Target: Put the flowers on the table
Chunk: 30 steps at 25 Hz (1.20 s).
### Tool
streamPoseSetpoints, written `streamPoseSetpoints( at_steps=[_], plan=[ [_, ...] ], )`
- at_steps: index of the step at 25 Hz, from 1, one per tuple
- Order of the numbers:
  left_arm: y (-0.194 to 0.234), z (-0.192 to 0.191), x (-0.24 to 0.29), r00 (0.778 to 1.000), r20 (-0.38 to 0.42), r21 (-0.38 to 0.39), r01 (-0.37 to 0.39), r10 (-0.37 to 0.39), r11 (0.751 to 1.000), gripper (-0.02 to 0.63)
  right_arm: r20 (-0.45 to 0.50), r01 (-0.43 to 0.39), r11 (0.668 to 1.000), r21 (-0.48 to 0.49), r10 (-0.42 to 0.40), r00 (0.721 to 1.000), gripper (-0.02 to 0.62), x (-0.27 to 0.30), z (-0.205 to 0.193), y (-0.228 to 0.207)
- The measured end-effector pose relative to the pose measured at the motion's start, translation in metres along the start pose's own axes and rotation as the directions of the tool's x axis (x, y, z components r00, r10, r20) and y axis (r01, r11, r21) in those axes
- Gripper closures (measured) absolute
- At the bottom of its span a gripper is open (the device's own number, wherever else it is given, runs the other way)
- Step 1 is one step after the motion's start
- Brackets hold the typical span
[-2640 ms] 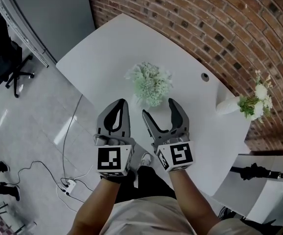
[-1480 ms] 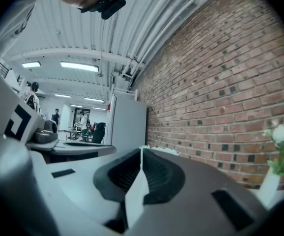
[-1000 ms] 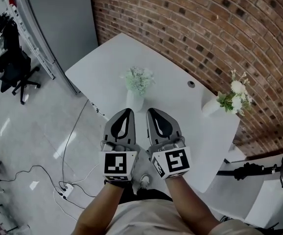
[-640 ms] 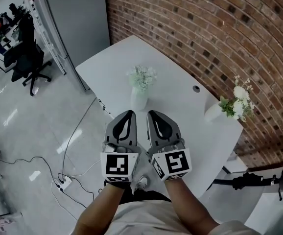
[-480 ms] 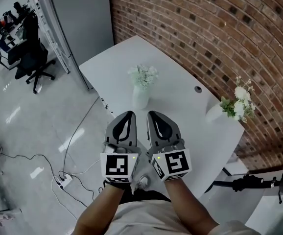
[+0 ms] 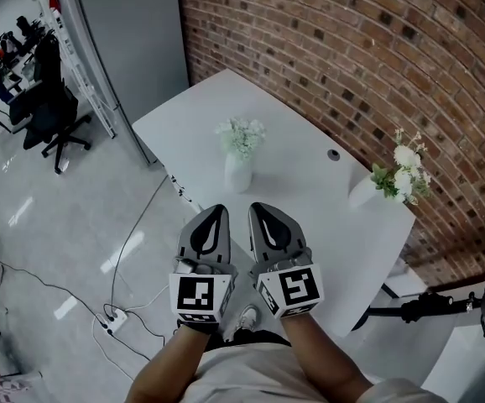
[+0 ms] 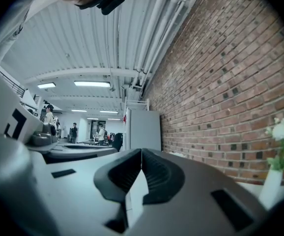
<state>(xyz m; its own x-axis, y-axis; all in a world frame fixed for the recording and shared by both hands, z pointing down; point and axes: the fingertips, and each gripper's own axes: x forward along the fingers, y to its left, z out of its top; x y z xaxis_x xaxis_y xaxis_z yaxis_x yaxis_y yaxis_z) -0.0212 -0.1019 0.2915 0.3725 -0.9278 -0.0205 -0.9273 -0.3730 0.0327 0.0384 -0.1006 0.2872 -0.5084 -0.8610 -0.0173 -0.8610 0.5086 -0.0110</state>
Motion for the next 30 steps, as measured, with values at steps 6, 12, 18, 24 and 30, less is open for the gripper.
streamPoseSetpoints(
  at_steps=[6, 12, 18, 24, 30],
  plan=[
    [0.015, -0.003, -0.013, 1.0, -0.01, 0.005, 0.022, -0.022, 1.0, 0.601, -0.018, 0.018, 1.0, 0.003, -0.018, 1.0, 0.577, 0.004, -0.007, 0.017],
    [0.031, -0.003, -0.021, 1.0, -0.012, -0.01, 0.025, -0.025, 1.0, 0.601, -0.018, 0.04, 0.999, -0.004, -0.04, 0.999, 0.578, 0.011, -0.006, 0.026],
    [0.038, -0.002, -0.019, 0.999, -0.008, -0.014, 0.042, -0.042, 0.999, 0.601, -0.03, 0.046, 0.999, -0.022, -0.047, 0.998, 0.578, 0.017, -0.007, 0.032],
    [0.038, -0.004, -0.015, 0.998, -0.015, -0.019, 0.058, -0.059, 0.998, 0.601, -0.034, 0.055, 0.998, -0.03, -0.056, 0.998, 0.578, 0.02, -0.007, 0.031],
    [0.038, -0.001, -0.01, 0.998, -0.007, -0.019, 0.064, -0.064, 0.998, 0.601, -0.039, 0.053, 0.998, -0.032, -0.055, 0.998, 0.578, 0.023, -0.007, 0.029]
  ],
)
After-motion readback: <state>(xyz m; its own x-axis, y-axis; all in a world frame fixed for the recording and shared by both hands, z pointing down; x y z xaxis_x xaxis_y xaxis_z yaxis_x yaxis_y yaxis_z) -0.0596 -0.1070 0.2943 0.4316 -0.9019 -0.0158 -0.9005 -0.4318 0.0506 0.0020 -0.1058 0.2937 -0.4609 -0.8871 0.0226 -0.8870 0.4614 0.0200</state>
